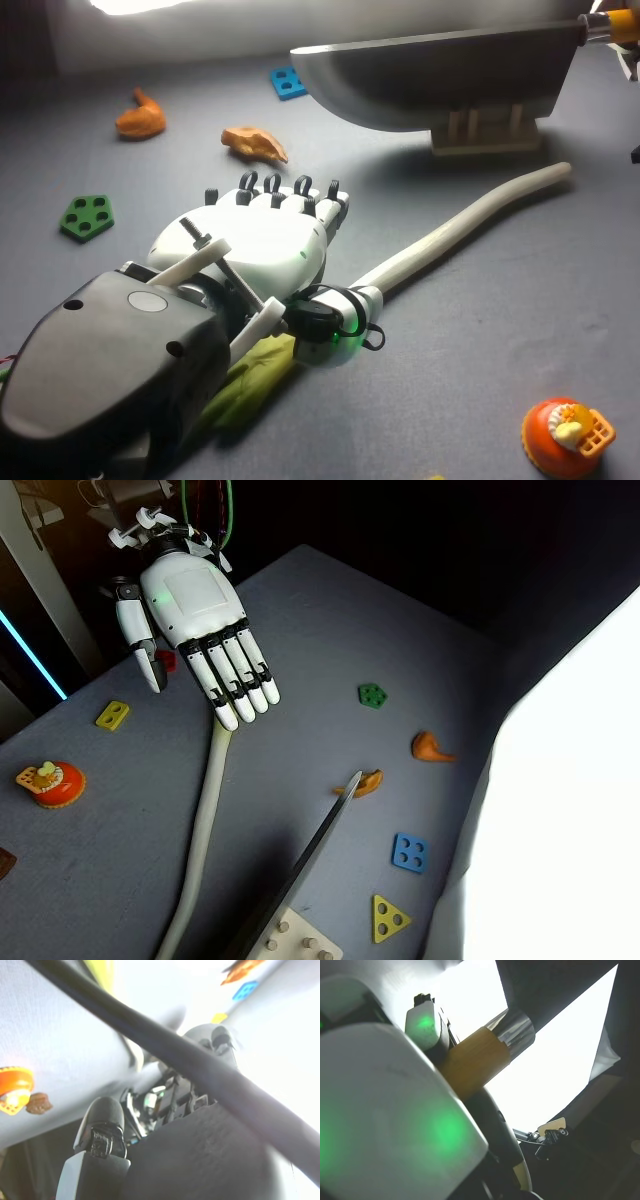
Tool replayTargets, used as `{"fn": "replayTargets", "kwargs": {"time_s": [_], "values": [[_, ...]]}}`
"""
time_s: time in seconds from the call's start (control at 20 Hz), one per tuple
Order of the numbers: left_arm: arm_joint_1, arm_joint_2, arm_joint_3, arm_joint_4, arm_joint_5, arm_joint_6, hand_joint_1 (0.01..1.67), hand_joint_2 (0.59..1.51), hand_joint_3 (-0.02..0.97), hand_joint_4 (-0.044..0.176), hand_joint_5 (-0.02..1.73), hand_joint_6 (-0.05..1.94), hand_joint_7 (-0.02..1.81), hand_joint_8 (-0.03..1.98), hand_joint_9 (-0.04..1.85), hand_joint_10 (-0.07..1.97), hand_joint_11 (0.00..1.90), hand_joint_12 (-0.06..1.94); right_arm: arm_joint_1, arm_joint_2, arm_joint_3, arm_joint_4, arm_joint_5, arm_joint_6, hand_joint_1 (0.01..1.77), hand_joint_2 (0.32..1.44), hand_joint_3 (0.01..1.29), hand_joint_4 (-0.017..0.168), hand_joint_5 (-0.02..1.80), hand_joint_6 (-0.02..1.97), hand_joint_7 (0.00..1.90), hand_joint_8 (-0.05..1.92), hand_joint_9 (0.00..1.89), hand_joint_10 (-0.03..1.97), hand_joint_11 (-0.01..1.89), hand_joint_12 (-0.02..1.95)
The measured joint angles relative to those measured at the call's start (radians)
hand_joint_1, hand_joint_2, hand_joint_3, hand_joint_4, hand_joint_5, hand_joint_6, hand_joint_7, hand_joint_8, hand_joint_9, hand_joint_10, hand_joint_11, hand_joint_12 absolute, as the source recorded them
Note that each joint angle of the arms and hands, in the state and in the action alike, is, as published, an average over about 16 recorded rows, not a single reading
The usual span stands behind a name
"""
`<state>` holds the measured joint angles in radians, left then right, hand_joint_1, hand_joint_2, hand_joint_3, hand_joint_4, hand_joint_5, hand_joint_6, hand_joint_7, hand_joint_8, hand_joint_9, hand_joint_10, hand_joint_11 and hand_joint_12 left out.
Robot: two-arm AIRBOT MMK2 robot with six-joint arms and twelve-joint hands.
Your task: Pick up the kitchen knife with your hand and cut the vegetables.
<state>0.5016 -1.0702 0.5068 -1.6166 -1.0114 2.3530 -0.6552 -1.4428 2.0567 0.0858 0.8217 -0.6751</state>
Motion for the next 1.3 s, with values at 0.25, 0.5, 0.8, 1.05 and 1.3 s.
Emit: {"fn": "replayTargets", "kwargs": {"time_s": [0.25,0.5,0.8,1.05,1.3], "values": [[-0.001,0.002,0.000,-0.003,-0.001,0.002,0.06,1.457,0.009,0.002,0.02,0.01,0.03,0.02,0.02,0.01,0.02,0.04,-0.004,0.003,0.000,-0.013,0.002,0.002,1.27,0.92,0.43,0.055,0.82,1.49,0.86,1.61,0.84,1.77,0.85,1.84],[-0.003,0.002,0.000,-0.006,0.000,0.003,0.06,1.457,0.009,0.002,0.02,0.01,0.02,0.02,0.02,0.01,0.02,0.03,-0.006,0.013,0.000,-0.052,-0.002,0.016,1.09,1.03,0.18,0.004,0.44,0.99,0.48,1.10,0.36,1.44,0.36,1.66],[-0.007,0.002,0.000,-0.008,-0.001,0.004,0.07,1.457,0.010,0.002,0.02,0.01,0.02,0.02,0.02,0.01,0.02,0.06,-0.002,0.038,-0.010,-0.126,-0.019,0.052,1.01,1.05,0.02,0.005,0.18,0.48,0.23,0.51,0.08,0.91,0.07,1.21],[-0.011,0.006,0.002,-0.011,-0.002,0.005,0.06,1.461,0.010,0.002,0.02,0.01,0.02,0.02,0.02,0.01,0.02,0.12,0.015,0.074,-0.038,-0.185,-0.035,0.081,0.96,0.99,0.02,0.019,0.09,0.15,0.17,0.07,0.02,0.40,0.01,0.65],[-0.017,0.013,-0.001,-0.021,-0.008,0.005,0.05,1.476,0.010,0.002,0.02,0.01,0.02,0.02,0.02,0.01,0.02,0.14,0.044,0.122,-0.094,-0.234,-0.055,0.095,0.92,0.91,0.02,0.038,0.05,0.06,0.09,0.03,0.02,0.17,0.01,0.26]]}}
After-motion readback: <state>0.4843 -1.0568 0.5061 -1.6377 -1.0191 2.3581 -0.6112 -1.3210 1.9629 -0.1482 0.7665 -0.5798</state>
